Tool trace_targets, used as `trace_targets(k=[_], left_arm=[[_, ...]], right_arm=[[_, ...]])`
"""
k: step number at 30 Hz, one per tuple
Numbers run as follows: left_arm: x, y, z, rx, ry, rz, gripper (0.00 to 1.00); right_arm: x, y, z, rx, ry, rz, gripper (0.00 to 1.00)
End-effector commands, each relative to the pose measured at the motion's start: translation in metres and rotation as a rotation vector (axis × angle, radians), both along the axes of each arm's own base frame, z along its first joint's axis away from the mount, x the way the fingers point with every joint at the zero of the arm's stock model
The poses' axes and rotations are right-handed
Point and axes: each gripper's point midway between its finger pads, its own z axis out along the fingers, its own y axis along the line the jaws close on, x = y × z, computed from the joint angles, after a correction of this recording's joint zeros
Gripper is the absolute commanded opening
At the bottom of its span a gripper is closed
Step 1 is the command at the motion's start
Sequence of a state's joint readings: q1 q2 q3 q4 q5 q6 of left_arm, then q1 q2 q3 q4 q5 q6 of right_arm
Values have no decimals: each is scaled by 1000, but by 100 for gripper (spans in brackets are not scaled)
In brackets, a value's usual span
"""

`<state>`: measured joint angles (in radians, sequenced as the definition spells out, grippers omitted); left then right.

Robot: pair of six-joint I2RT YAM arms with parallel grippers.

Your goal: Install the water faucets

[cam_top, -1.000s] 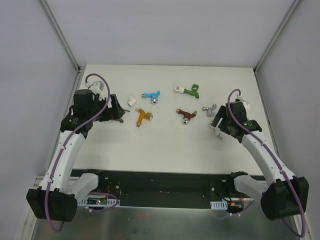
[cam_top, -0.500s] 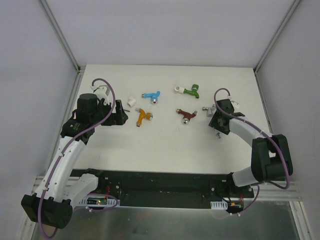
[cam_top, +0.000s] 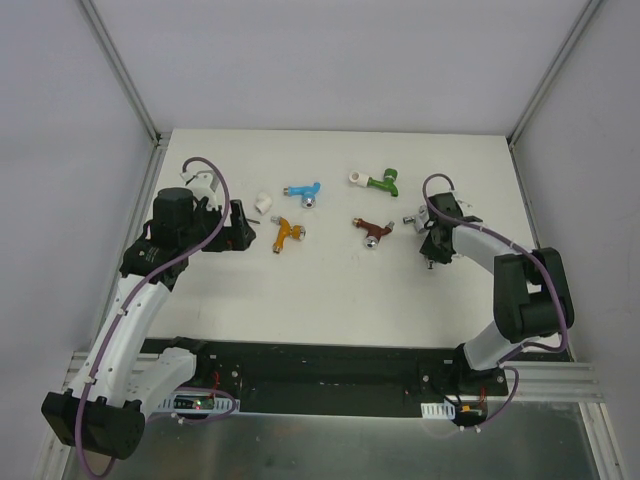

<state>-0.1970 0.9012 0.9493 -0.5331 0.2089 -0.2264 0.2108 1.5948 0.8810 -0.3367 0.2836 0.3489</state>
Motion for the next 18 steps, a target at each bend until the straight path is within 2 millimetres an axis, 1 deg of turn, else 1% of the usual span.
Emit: trace_targets(k=[1,3,5,7,8,10,11,12,15,18], left_arm=[[-3,-13,1,-45,15,-52,99],[-4,-21,2,-91,37,-71,99],[-5,-31,4,-165,74,-68,99],[-4,-40,6,-232,106,-66,99],[-4,-45,4,-267,130,-63,99],[-2,-55,3,-327,164,-57,99],[1,-60,3,-353,169,-63,99],[3,-67,2,-378,183,-68,99],[5,-90,2,-459,229,-94,99],[5,-116,7,-544,254,-142,99]], right_arm=[[-4,5,8,13,-4,13,21],[-11,10,16,-6,-32,43,13],[-17,23,29,-13,-77,98,5],[-25,44,44,13,-132,184,0],[-29,54,49,22,-153,230,0],[-34,76,68,48,-233,334,0],[-40,92,76,60,-266,411,0],[-42,107,88,79,-320,474,0],[-54,144,117,122,-441,649,0],[-66,171,134,136,-520,808,0]])
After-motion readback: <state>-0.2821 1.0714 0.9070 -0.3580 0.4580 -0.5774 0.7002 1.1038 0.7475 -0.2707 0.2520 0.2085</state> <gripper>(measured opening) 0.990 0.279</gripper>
